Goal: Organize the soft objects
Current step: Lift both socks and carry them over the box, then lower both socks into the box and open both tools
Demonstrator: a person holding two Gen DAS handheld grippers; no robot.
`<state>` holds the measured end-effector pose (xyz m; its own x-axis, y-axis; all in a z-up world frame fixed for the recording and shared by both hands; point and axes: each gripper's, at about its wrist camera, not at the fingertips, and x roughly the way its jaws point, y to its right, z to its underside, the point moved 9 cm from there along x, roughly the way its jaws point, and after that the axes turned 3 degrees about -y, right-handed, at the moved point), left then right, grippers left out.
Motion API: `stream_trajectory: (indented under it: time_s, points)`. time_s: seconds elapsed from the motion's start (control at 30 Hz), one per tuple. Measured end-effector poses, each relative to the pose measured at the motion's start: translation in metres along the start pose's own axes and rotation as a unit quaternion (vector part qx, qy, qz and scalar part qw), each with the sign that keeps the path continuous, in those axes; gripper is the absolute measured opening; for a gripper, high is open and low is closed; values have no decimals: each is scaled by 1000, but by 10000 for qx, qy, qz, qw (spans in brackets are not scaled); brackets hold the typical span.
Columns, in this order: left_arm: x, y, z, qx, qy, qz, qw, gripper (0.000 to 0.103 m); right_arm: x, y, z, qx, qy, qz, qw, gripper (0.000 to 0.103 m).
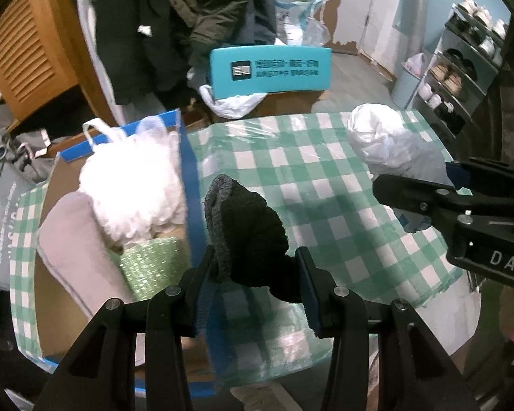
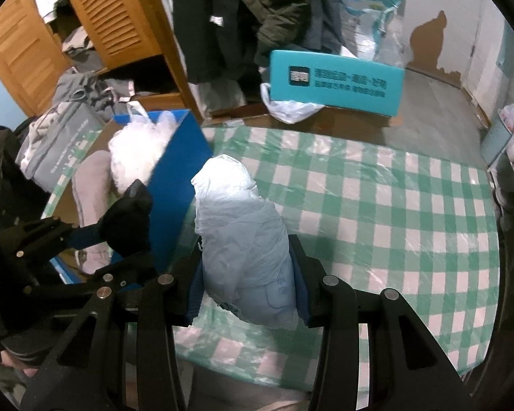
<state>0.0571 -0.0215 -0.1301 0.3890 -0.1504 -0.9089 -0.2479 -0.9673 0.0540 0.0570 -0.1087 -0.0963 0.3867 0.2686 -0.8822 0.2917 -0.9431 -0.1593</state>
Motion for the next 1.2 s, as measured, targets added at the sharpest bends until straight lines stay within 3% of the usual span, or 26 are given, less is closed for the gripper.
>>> stream_trajectory:
  time_s: [0.57, 1.2]
  points:
    - [-13, -73, 21, -569, 120, -271, 9979, 45, 17, -69, -19, -418, -85, -302, 9986, 42]
    - [0, -138, 46, -1198, -116, -486, 9915, 46, 57, -136, -19, -691, -487, -688, 9940, 42]
